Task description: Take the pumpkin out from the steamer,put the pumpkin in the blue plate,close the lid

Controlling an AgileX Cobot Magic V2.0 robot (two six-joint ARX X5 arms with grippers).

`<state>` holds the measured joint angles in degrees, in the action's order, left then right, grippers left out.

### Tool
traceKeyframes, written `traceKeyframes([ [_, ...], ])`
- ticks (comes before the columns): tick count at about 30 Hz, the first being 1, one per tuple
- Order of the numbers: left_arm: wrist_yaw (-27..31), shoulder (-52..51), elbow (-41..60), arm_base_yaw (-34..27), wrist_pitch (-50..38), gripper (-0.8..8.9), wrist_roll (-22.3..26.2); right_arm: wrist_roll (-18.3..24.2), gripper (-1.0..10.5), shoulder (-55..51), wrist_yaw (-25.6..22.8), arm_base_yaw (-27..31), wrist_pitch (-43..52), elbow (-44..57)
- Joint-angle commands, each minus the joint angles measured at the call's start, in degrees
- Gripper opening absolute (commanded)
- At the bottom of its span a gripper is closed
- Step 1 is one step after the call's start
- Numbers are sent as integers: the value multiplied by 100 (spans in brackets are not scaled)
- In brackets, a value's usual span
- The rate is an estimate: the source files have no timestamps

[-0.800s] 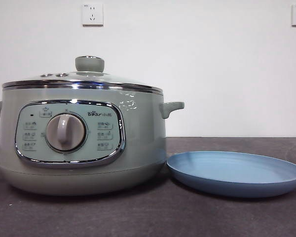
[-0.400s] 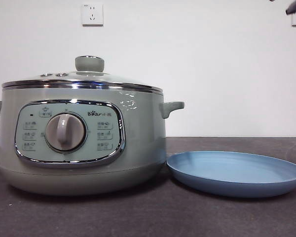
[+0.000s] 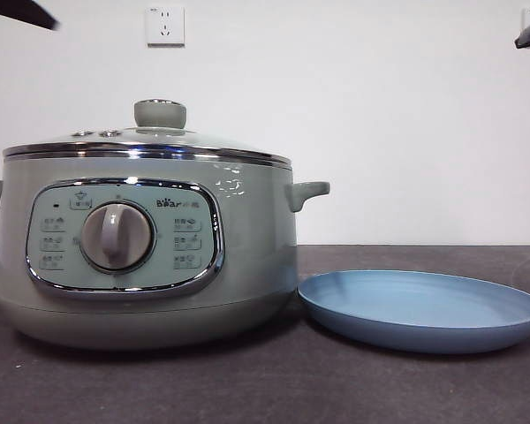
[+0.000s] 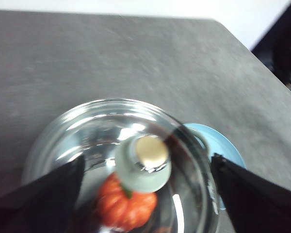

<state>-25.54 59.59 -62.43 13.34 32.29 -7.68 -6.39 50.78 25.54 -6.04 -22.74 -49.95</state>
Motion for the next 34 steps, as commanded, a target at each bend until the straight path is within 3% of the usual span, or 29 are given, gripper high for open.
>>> traceKeyframes([
  [1,164,490,-284,387,59,436,201,48,442,11,7,-15,31,-17],
  [13,1624,1976,-984,1338,435,436,748,50,442,11,2,-15,-50,-17],
  [20,1803,2221,-986,1427,546,430,822,48,441,11,-13,-15,-52,-17],
  [29,1777,2221,-992,1451,621,-4,1104,50,441,11,-22,-15,-52,-17],
  [34,1803,2218,-997,1449,570,-9,1150,50,441,11,-20,-15,-48,-17],
])
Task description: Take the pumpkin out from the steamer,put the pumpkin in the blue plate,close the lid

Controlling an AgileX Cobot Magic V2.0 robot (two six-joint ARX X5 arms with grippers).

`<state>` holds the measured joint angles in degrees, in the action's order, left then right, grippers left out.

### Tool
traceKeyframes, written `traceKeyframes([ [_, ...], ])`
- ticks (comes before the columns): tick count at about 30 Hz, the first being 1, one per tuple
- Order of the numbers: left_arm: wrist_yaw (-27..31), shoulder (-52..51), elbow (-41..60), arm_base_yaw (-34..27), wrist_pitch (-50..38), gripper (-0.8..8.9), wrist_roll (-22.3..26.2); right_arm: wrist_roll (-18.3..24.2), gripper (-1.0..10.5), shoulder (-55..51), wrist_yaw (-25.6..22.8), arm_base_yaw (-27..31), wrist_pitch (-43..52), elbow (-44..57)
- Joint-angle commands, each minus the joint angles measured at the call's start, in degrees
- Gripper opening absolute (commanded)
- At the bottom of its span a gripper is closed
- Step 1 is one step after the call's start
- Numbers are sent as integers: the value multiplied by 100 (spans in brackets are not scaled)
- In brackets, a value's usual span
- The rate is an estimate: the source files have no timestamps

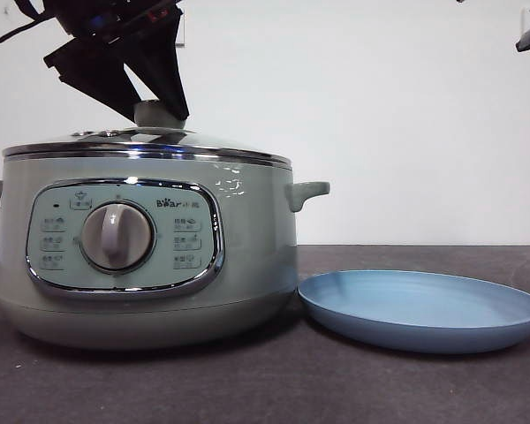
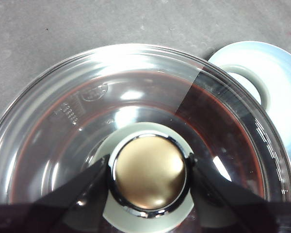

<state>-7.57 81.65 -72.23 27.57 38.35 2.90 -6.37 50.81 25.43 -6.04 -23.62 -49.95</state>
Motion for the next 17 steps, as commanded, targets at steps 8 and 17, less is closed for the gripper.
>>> traceKeyframes([
  [8,90,-323,-203,22,-50,-9,85,22,441,9,20,-15,42,-17],
  [17,852,-1512,-225,22,70,-9,85,-24,439,81,463,-284,337,-17],
])
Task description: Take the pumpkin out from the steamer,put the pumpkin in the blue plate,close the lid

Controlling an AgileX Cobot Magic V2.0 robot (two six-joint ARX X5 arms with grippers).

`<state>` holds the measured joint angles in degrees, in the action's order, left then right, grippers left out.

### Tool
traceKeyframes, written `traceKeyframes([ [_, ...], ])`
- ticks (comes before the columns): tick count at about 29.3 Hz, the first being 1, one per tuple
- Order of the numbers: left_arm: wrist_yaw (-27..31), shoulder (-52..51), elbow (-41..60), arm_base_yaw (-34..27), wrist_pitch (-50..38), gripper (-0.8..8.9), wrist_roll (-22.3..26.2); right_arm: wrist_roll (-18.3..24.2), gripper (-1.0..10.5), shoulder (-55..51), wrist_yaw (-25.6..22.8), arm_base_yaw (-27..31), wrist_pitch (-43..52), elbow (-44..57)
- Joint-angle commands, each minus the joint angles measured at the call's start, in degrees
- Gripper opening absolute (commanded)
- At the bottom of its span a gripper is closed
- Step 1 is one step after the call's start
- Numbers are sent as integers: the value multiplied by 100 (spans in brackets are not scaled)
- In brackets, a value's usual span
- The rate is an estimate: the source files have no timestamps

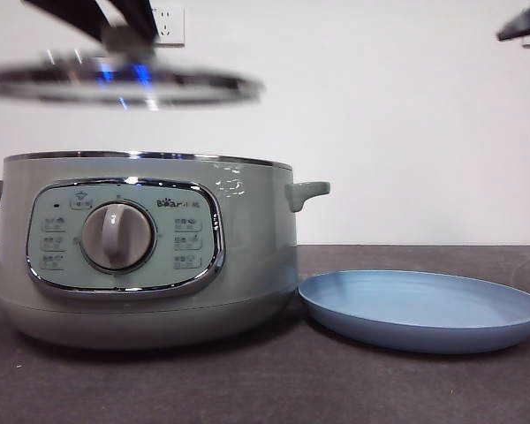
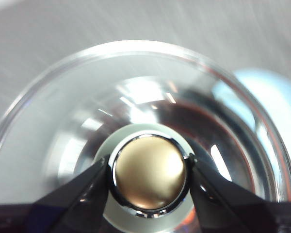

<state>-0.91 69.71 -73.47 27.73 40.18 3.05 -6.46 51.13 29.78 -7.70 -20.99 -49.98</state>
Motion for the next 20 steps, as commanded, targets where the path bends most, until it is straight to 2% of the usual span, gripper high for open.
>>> traceKeyframes([
  [1,282,-457,-101,7,-68,-9,70,-17,439,90,31,-195,138,-15],
  [6,831,-1189,-101,7,267,-9,70,-166,439,452,17,-828,590,-48],
  [12,1504,-1867,-101,7,730,-9,68,-144,442,1423,-13,-1679,564,-651],
  [16,2035,-2184,-101,7,1010,-9,70,105,448,2253,-15,-2190,256,-1451],
  [20,2363,-2439,-101,7,1283,-9,68,514,480,3174,-188,-2680,-483,-2555],
])
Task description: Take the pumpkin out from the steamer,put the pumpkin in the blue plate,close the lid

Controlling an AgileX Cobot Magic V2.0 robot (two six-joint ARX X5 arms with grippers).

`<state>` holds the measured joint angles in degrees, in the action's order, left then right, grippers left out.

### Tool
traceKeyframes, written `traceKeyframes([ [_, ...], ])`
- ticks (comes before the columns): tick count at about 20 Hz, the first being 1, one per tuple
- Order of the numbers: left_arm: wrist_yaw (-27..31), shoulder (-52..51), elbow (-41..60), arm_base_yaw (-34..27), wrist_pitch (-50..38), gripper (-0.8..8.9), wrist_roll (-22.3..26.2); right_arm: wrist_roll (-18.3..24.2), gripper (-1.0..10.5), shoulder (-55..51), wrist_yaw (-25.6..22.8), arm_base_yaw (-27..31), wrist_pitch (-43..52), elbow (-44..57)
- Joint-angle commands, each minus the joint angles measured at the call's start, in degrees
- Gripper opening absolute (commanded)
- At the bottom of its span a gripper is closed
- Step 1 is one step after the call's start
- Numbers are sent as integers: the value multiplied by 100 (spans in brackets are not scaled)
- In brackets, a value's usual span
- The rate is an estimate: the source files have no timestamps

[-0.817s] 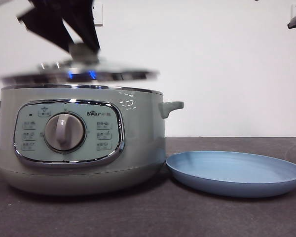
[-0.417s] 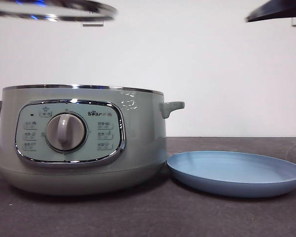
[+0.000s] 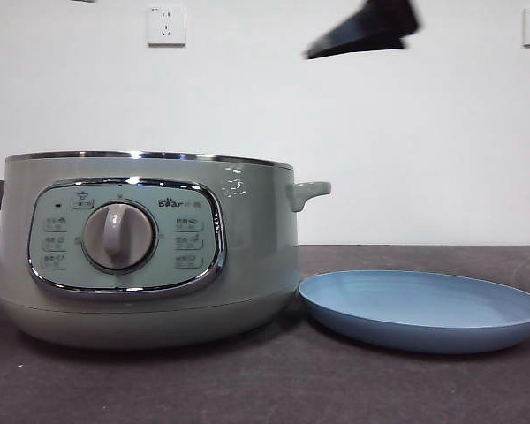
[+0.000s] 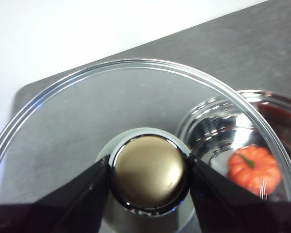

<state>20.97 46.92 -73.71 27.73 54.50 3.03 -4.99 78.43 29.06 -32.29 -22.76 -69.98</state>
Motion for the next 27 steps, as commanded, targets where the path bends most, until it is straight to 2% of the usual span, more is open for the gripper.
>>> traceKeyframes([
  [1,223,-214,-76,7,-92,-9,70,490,489,660,-216,-321,-527,-826],
  [5,485,-356,-76,7,96,-9,70,907,519,1650,-678,-686,-1611,-2100],
  [7,546,-358,-76,7,199,-9,70,1051,639,2376,-1029,-905,-2339,-3014],
  [8,605,-358,-76,7,273,-9,70,1139,658,2730,-1303,-1047,-2662,-3440],
  [10,599,-358,-76,7,337,-9,70,1344,664,3226,-1908,-1314,-2977,-3947],
  [13,599,-358,-76,7,374,-9,66,1578,662,3574,-2522,-1633,-3001,-4081],
  [15,599,-358,-76,7,387,-9,66,1652,662,3742,-2669,-1753,-3001,-4081],
  [26,586,-358,-76,7,391,-9,63,1707,655,4686,-2597,-1753,-2874,-4081],
  [27,586,-358,-76,7,391,-9,63,1687,562,4695,-2605,-1755,-2872,-4081],
])
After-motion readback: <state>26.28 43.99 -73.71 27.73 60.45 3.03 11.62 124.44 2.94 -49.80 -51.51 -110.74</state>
